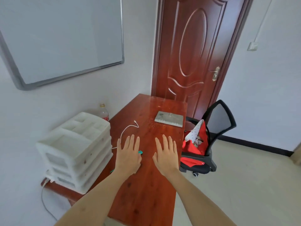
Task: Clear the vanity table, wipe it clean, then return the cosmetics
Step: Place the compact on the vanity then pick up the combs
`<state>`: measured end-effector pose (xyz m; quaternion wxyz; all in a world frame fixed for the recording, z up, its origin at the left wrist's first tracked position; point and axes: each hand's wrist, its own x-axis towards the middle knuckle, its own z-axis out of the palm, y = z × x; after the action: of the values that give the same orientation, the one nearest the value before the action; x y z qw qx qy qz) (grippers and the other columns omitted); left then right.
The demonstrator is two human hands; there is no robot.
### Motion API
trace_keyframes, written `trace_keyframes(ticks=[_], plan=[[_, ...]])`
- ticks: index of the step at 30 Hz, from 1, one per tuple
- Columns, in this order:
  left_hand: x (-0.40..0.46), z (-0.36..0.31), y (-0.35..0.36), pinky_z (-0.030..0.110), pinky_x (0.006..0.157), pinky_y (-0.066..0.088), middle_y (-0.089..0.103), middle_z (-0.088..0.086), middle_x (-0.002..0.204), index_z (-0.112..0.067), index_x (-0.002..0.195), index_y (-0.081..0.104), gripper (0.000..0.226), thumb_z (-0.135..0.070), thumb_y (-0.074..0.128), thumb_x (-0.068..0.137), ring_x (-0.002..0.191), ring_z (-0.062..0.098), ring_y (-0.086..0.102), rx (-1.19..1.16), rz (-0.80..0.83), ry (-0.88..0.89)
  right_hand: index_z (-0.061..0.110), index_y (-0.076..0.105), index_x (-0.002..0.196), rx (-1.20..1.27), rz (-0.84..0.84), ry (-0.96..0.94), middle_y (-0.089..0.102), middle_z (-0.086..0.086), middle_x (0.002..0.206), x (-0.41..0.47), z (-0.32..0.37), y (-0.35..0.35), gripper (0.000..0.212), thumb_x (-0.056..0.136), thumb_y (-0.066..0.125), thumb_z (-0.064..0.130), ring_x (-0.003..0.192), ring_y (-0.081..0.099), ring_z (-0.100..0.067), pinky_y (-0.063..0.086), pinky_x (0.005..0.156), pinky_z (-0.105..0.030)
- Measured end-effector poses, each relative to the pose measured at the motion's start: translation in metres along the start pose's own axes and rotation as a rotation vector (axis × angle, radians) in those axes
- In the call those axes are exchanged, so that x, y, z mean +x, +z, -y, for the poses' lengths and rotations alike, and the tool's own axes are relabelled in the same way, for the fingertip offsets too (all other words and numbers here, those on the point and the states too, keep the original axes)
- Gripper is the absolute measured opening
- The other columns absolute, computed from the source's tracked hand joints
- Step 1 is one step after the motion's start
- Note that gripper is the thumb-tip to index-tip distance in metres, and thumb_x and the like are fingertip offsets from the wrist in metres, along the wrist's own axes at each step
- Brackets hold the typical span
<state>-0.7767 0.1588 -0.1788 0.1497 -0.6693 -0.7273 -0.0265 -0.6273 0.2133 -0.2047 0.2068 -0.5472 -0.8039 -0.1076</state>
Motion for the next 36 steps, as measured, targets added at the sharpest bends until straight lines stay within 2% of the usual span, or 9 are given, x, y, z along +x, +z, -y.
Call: trace_keyframes(ticks=[4, 11, 14, 17, 20, 24, 28, 31, 36], plan=[[0.026, 0.001, 0.037, 0.053, 0.113, 0.001, 0.001, 0.007, 0.157, -0.020, 0.150, -0.001, 0.069, -0.051, 0.030, 0.095, 0.144, 0.028, 0.001, 0.003, 0.167, -0.085, 0.019, 0.060, 0.122, 0.056, 0.079, -0.053, 0.058, -0.013, 0.128, 0.032, -0.007, 0.047, 0.054, 0.072, 0.072, 0.037, 0.119, 0.053, -0.036, 0.041, 0.097, -0.051], [0.033, 0.013, 0.101, 0.050, 0.114, 0.003, 0.010, 0.006, 0.157, -0.018, 0.150, 0.004, 0.063, -0.047, 0.026, 0.098, 0.144, 0.025, 0.008, -0.037, 0.362, -0.203, 0.016, 0.062, 0.119, 0.120, 0.275, -0.185, 0.063, -0.013, 0.120, 0.037, 0.007, 0.115, 0.058, 0.066, 0.077, 0.035, 0.112, 0.059, -0.034, 0.048, 0.090, -0.046], [0.035, 0.020, 0.126, 0.049, 0.114, 0.012, 0.019, 0.007, 0.155, -0.014, 0.149, 0.011, 0.061, -0.044, 0.026, 0.098, 0.142, 0.025, 0.017, -0.050, 0.408, -0.213, 0.015, 0.061, 0.118, 0.169, 0.370, -0.243, 0.064, -0.012, 0.117, 0.032, 0.019, 0.143, 0.058, 0.066, 0.075, 0.037, 0.108, 0.060, -0.031, 0.049, 0.089, -0.045], [0.043, 0.027, 0.150, 0.048, 0.110, 0.025, 0.033, 0.009, 0.149, -0.011, 0.146, 0.024, 0.058, -0.042, 0.032, 0.097, 0.137, 0.025, 0.030, -0.083, 0.437, -0.208, 0.016, 0.058, 0.121, 0.184, 0.459, -0.317, 0.062, -0.010, 0.120, 0.025, 0.033, 0.171, 0.057, 0.073, 0.067, 0.045, 0.113, 0.057, -0.030, 0.044, 0.095, -0.047], [0.053, 0.033, 0.168, 0.045, 0.109, 0.028, 0.035, 0.009, 0.147, -0.011, 0.144, 0.026, 0.055, -0.039, 0.034, 0.097, 0.135, 0.025, 0.031, -0.105, 0.467, -0.193, 0.017, 0.061, 0.118, 0.164, 0.521, -0.389, 0.064, -0.006, 0.117, 0.020, 0.043, 0.185, 0.062, 0.069, 0.068, 0.054, 0.112, 0.058, -0.025, 0.045, 0.094, -0.046], [0.074, 0.035, 0.189, 0.042, 0.108, 0.029, 0.028, 0.009, 0.150, -0.013, 0.145, 0.021, 0.057, -0.041, 0.032, 0.098, 0.137, 0.025, 0.027, -0.130, 0.485, -0.138, 0.017, 0.052, 0.128, 0.183, 0.539, -0.400, 0.058, -0.002, 0.124, 0.022, 0.029, 0.195, 0.055, 0.082, 0.045, 0.047, 0.116, 0.049, -0.020, 0.040, 0.101, -0.044], [0.087, 0.025, 0.200, 0.036, 0.099, 0.037, 0.035, 0.010, 0.143, -0.010, 0.142, 0.025, 0.060, -0.045, 0.036, 0.094, 0.128, 0.024, 0.035, -0.120, 0.475, -0.113, 0.015, 0.050, 0.128, 0.165, 0.529, -0.332, 0.056, -0.005, 0.126, 0.021, -0.008, 0.193, 0.056, 0.079, 0.044, 0.040, 0.114, 0.051, -0.023, 0.042, 0.096, -0.043], [0.099, 0.019, 0.203, 0.032, 0.094, 0.041, 0.037, 0.013, 0.139, -0.005, 0.143, 0.023, 0.060, -0.032, 0.042, 0.093, 0.124, 0.025, 0.038, -0.116, 0.490, -0.135, 0.015, 0.050, 0.128, 0.125, 0.558, -0.206, 0.055, -0.006, 0.126, 0.024, -0.033, 0.188, 0.055, 0.079, 0.042, 0.040, 0.113, 0.050, -0.025, 0.044, 0.090, -0.043], [0.108, 0.014, 0.206, 0.033, 0.089, 0.048, 0.036, 0.021, 0.137, 0.001, 0.145, 0.015, 0.058, -0.010, 0.043, 0.095, 0.123, 0.032, 0.038, -0.056, 0.542, -0.129, 0.014, 0.047, 0.128, 0.119, 0.598, -0.157, 0.057, -0.007, 0.118, 0.027, -0.037, 0.182, 0.058, 0.077, 0.042, 0.041, 0.107, 0.054, -0.026, 0.045, 0.088, -0.043]])
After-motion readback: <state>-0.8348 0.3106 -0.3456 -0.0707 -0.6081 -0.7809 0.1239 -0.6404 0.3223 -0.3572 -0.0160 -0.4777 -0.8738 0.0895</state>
